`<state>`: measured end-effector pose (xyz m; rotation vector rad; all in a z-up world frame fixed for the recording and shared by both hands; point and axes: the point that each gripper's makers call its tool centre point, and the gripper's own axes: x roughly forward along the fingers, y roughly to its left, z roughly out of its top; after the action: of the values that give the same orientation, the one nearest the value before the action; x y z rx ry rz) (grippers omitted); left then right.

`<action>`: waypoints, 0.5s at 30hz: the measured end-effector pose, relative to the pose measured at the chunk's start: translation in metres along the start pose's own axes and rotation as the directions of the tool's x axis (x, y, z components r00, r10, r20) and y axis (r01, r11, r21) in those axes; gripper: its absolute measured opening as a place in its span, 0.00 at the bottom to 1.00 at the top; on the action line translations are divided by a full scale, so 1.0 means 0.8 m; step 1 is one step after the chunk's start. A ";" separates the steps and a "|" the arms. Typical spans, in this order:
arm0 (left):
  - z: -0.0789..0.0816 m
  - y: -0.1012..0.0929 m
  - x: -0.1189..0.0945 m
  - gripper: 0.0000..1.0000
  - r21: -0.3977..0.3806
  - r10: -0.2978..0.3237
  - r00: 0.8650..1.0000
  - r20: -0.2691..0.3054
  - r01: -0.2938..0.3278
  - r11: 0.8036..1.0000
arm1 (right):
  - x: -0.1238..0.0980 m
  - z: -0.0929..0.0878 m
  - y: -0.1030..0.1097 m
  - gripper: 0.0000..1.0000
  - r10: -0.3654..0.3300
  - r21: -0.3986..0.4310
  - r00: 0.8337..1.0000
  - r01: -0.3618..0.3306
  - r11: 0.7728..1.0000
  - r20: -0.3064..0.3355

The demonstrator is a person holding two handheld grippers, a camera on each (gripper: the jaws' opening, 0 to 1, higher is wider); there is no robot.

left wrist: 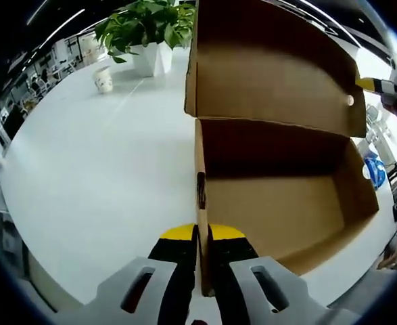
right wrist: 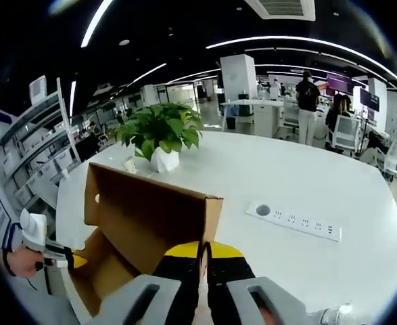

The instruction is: Operate the shoe box by opening the lid, removing the specified soft item, and placing it in the target area until the item is outside and the box remains undamaged.

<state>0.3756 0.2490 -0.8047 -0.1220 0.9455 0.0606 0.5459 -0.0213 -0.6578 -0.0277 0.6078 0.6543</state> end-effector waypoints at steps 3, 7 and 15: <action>0.000 -0.001 0.000 0.03 0.005 0.005 1.000 0.002 -0.005 1.000 | -0.011 -0.002 0.011 0.00 0.000 -0.004 1.000 0.000 1.000 0.009; 0.000 -0.001 0.000 0.03 0.002 0.008 1.000 0.001 -0.008 1.000 | -0.027 -0.006 0.024 0.00 -0.003 -0.014 1.000 0.004 1.000 0.021; 0.000 -0.002 -0.001 0.03 -0.003 0.014 1.000 0.005 -0.014 1.000 | -0.038 -0.014 0.027 0.00 0.000 -0.014 0.999 0.001 1.000 0.036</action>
<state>0.3756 0.2478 -0.8040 -0.1176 0.9415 0.0755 0.5084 -0.0236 -0.6468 -0.0294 0.5688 0.6572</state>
